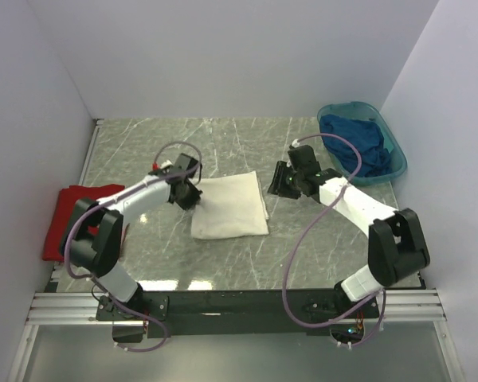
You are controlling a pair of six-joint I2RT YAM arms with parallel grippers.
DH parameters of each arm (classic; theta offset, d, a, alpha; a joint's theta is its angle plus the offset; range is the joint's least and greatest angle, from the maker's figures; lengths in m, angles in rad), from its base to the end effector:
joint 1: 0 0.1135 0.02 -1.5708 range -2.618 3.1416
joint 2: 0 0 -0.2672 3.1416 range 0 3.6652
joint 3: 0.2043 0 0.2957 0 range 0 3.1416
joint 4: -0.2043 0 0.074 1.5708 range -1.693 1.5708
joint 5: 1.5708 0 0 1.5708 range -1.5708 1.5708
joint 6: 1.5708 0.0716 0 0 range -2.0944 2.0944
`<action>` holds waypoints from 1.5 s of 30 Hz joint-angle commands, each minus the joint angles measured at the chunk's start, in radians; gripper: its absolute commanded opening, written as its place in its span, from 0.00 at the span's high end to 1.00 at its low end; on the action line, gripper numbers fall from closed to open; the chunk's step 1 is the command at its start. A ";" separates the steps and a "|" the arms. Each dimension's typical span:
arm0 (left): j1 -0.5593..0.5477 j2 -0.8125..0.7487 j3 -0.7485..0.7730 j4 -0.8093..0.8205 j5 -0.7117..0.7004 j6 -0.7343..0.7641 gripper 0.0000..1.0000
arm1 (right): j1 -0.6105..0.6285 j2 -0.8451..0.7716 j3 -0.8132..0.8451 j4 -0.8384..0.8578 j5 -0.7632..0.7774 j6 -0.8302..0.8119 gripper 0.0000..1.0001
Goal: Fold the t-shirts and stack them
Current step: Neatly place the folded tshirt to the corner
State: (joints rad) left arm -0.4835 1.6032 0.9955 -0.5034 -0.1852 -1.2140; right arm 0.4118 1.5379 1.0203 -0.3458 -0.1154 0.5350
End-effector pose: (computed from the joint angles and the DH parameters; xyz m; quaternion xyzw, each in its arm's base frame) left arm 0.3290 -0.1579 0.1351 -0.3660 0.8981 -0.1107 0.2175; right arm 0.3512 0.1624 0.1791 0.0377 0.9360 0.2058 0.2831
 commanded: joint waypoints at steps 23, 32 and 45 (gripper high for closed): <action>0.681 0.071 0.552 -0.394 -0.005 -0.012 0.99 | 0.002 -0.229 -0.009 -0.025 -0.115 0.016 0.51; 0.822 0.086 0.699 -0.431 0.024 0.019 0.99 | 0.001 -0.232 0.000 -0.032 -0.129 0.014 0.52; 0.881 0.067 0.785 -0.412 0.064 0.045 0.99 | 0.001 -0.234 0.021 -0.050 -0.122 0.003 0.52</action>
State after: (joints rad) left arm 0.3988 1.7168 1.7081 -0.9394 -0.1455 -1.1927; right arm 0.4118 1.3437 1.0088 -0.3893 -0.2310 0.5453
